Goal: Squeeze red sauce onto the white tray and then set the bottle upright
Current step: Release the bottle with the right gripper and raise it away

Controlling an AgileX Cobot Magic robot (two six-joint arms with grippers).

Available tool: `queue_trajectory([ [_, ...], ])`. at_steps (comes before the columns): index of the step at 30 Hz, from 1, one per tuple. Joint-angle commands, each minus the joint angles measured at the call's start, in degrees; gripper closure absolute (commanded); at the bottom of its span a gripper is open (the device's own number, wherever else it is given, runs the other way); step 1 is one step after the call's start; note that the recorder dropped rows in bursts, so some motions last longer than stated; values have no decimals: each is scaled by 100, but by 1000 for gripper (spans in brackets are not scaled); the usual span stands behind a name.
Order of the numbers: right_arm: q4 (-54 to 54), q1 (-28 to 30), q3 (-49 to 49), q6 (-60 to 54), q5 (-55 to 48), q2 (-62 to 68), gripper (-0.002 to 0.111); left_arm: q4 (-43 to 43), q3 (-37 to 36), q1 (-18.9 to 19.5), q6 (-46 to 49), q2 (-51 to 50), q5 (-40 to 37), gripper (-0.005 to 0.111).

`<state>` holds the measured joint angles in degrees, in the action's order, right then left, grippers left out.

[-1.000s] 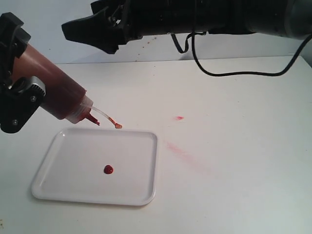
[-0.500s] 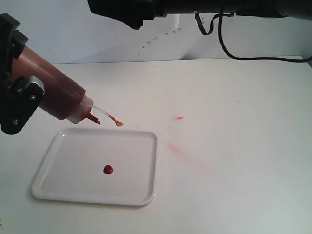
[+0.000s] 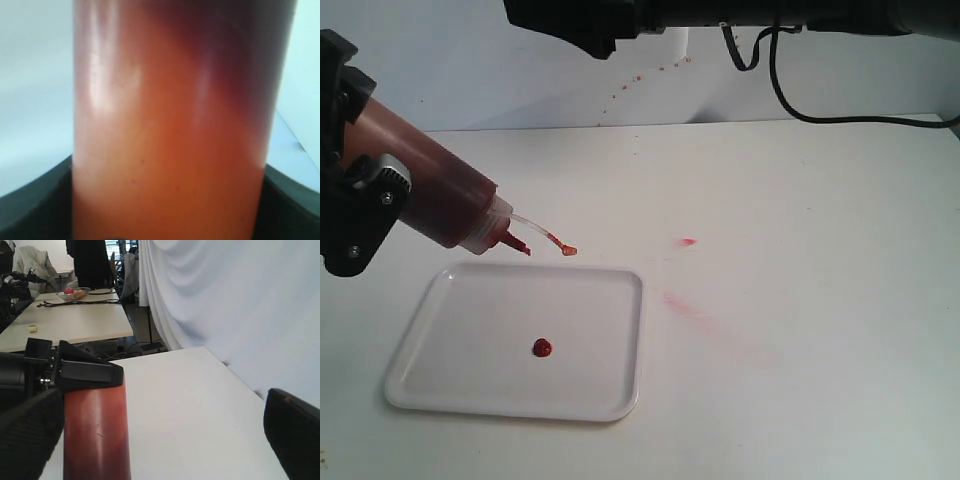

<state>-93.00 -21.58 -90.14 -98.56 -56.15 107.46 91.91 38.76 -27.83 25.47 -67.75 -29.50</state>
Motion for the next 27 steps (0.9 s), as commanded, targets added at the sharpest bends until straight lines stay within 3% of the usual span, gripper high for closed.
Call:
queue_trajectory([
  [1,-61,39,0,2,-3,-66,3,-38,75,-23,-138,110,-133,107],
  [12,96,39,0,2,216,-66,3,-686,75,-12,-138,110,-215,107],
  [18,752,39,0,2,615,-66,3,-1033,75,-11,-150,110,-215,107],
  [27,844,651,0,59,558,-66,3,-1100,75,-11,-311,110,-215,107],
])
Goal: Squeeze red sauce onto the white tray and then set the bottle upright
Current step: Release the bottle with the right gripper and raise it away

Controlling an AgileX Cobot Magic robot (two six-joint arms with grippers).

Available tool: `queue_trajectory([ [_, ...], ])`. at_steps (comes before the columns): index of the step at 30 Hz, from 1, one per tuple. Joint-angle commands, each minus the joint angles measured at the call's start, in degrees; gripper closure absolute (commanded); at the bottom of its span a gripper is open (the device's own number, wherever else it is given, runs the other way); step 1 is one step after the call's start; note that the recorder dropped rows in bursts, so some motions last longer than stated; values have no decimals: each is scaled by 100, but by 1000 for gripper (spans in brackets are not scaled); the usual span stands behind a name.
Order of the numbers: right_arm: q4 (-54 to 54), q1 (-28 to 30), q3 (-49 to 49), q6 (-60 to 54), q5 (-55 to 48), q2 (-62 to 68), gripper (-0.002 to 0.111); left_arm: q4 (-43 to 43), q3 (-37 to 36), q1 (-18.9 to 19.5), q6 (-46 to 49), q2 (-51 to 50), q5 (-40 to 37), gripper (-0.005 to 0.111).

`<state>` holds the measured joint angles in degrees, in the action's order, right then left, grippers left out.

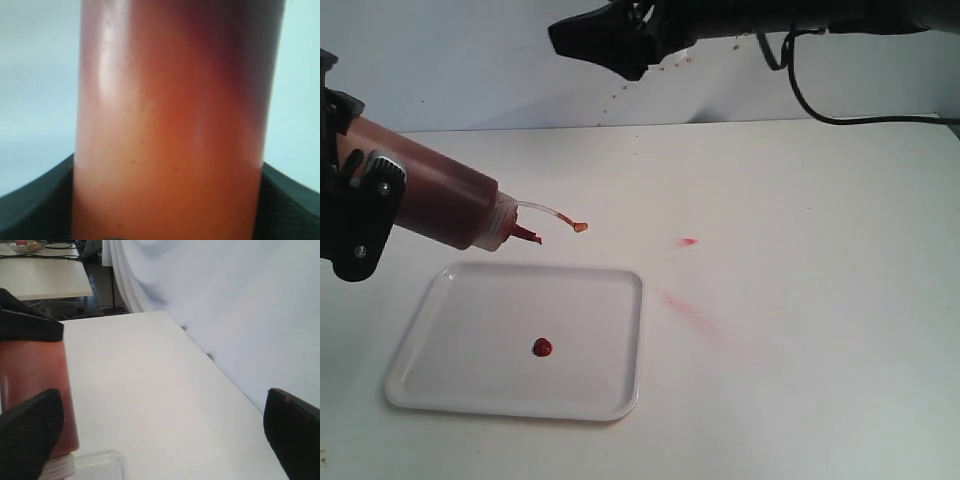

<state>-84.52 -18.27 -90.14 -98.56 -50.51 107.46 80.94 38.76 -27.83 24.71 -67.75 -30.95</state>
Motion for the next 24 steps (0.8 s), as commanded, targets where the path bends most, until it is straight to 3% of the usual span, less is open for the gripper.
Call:
queue_trajectory([
  [1,-4,397,0,125,-7,-66,3,-3,75,-11,-235,110,-71,107],
  [10,57,568,10,348,-154,-54,3,-3,75,-11,-571,110,-296,107],
  [17,254,568,10,531,-528,-54,3,-16,75,-11,-1471,110,-857,107],
  [24,1116,568,10,1040,-741,9,3,-118,75,-11,-2166,110,-846,107],
])
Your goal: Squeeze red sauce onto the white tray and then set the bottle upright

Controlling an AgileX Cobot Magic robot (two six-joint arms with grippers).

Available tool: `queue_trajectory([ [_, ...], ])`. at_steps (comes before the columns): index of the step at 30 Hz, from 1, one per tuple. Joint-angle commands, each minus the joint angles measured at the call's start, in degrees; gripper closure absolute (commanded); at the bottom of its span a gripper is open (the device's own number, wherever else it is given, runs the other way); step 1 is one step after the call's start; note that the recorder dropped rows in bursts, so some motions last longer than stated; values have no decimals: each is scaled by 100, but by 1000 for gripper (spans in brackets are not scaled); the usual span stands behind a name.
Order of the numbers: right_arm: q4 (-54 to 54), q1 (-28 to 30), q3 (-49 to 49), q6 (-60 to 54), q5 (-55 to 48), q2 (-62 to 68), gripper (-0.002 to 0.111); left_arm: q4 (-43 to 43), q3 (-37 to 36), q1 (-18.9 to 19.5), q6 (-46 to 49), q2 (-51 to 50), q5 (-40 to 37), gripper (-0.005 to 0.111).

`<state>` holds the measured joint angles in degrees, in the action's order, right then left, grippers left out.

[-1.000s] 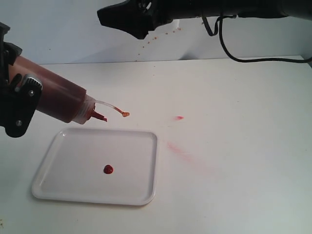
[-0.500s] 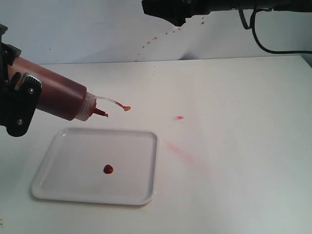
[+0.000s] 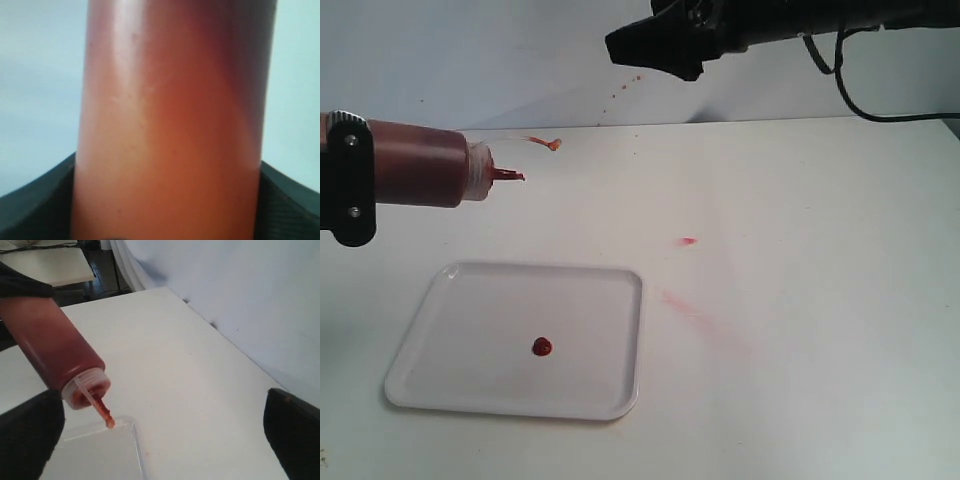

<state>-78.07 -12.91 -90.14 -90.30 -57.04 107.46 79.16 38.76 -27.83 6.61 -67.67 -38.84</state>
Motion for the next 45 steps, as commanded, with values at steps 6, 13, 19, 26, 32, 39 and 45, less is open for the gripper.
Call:
queue_trajectory([
  [6,1103,6,622,231,-150,131,3,59,75,-11,-368,102,-56,107],
  [13,619,-608,1101,15,-79,894,3,71,75,-11,-355,102,-47,107],
  [19,-1654,-1406,1101,-678,-343,1676,3,81,75,-11,-355,102,-47,107],
  [26,-2188,-2228,874,-1147,-306,2088,3,81,75,-11,-355,102,47,107],
  [32,-2188,-2520,358,-1147,363,2078,3,60,75,-11,-355,102,109,107],
  [39,-2188,-2520,-231,-1186,251,2078,3,-248,75,-11,-355,102,297,107],
  [45,-2188,-2520,-534,-1318,-84,2078,3,-379,75,-11,-355,102,334,107],
])
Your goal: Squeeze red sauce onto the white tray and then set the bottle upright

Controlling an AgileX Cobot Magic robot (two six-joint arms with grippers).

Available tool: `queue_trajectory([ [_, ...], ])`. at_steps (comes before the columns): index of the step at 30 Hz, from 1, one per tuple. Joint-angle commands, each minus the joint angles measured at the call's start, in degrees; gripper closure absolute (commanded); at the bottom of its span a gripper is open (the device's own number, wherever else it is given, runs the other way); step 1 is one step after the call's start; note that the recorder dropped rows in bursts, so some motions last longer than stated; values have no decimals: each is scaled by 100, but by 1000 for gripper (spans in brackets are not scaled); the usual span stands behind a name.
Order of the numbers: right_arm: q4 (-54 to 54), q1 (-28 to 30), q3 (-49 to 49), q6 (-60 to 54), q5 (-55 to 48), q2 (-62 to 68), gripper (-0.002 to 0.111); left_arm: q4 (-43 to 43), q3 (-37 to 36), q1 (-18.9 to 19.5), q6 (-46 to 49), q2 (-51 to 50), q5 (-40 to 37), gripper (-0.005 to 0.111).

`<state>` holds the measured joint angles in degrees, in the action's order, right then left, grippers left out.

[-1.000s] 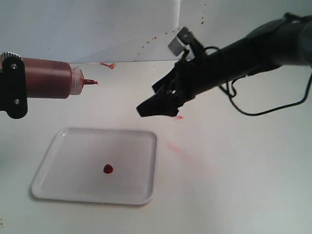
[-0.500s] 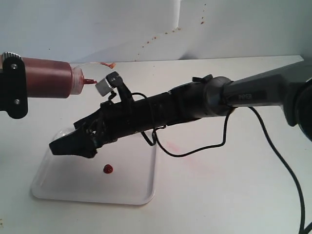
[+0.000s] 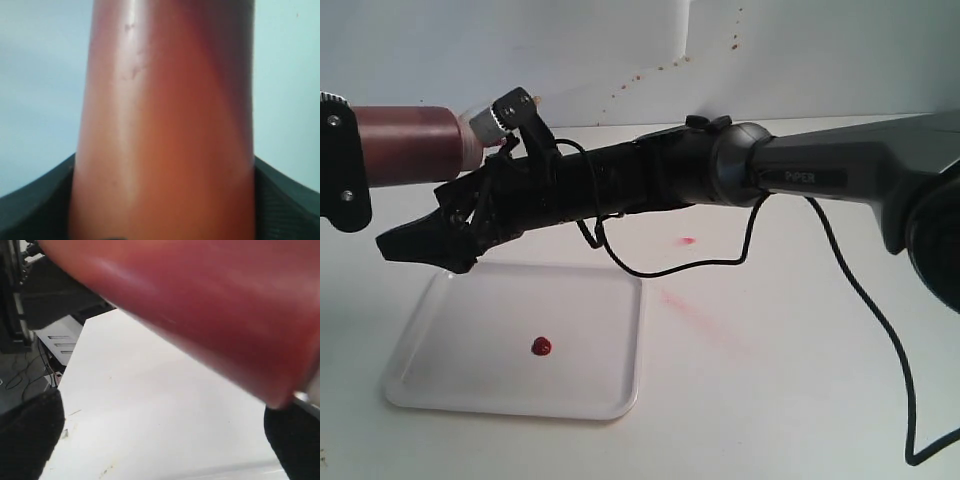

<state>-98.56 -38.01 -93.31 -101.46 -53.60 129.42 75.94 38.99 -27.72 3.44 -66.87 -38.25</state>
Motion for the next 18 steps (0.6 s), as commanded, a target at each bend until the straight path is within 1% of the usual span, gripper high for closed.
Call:
queue_trajectory([
  [1,-139,-10,-217,-203,-428,-118,3,-60,52,-22,-38,22,304,107],
  [7,-139,15,-216,-215,-428,-118,3,-214,52,-22,-38,22,411,107],
  [14,-127,16,-205,-201,-599,-118,3,-188,52,-22,-38,22,496,107],
  [18,123,16,-205,-153,-599,-118,3,-149,52,-22,-38,22,496,107],
])
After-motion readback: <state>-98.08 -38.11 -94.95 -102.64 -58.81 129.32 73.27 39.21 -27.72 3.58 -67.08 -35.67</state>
